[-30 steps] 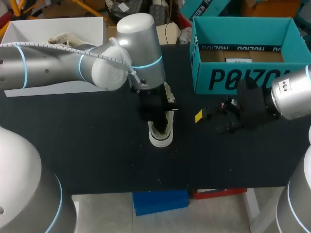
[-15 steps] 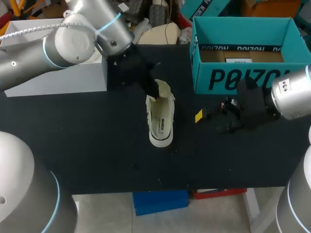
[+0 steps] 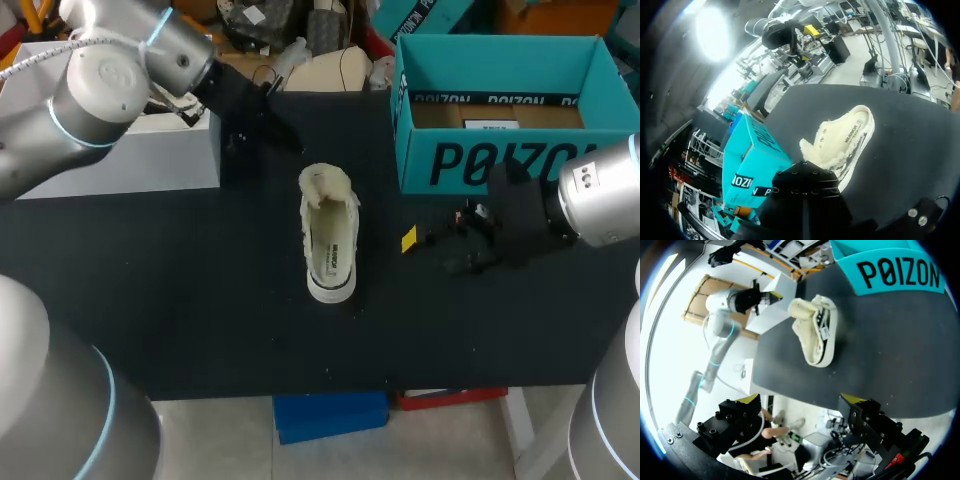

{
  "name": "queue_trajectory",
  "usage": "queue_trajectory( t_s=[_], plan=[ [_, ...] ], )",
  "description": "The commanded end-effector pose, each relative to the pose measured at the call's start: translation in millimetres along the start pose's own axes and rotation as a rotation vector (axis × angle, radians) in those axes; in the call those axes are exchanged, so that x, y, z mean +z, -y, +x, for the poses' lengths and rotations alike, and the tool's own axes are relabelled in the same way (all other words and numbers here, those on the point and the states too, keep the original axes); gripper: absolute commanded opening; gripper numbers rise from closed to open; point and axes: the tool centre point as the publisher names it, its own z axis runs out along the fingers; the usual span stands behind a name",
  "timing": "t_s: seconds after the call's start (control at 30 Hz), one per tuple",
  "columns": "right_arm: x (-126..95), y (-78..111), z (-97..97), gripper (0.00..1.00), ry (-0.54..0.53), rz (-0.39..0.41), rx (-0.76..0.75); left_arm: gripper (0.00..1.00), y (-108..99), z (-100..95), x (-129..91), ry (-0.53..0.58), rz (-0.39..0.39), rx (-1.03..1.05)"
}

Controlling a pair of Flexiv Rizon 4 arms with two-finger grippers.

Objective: Take the shoe out of the shoebox, open the shoe tongue, remove and reinsert the insole, then place the shoe into the shoebox

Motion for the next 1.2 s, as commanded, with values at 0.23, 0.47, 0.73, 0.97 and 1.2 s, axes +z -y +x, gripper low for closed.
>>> queue_trajectory(
  t_s=[0.23,0.47,0.73,0.97,1.2],
  plan=[
    [-0.2,-0.2,0.5,1.0,0.001,0.001,0.001,0.0,-28.2,-12.2,22.1,0.207,-0.149,-0.375],
    [-0.2,-0.2,0.5,1.0,0.001,0.001,0.001,0.0,-30.1,-16.6,46.3,0.09,-0.12,-0.295],
    [-0.2,-0.2,0.5,1.0,0.001,0.001,0.001,0.0,-28.9,-19.1,59.8,-0.09,-0.013,-0.128],
    [-0.2,-0.2,0.5,1.0,0.001,0.001,0.001,0.0,-26.3,-21.3,76.7,-0.192,0.063,0.019],
    [-0.2,-0.2,0.5,1.0,0.001,0.001,0.001,0.0,-20.9,-9.7,100.9,-0.308,0.135,0.208]
  ],
)
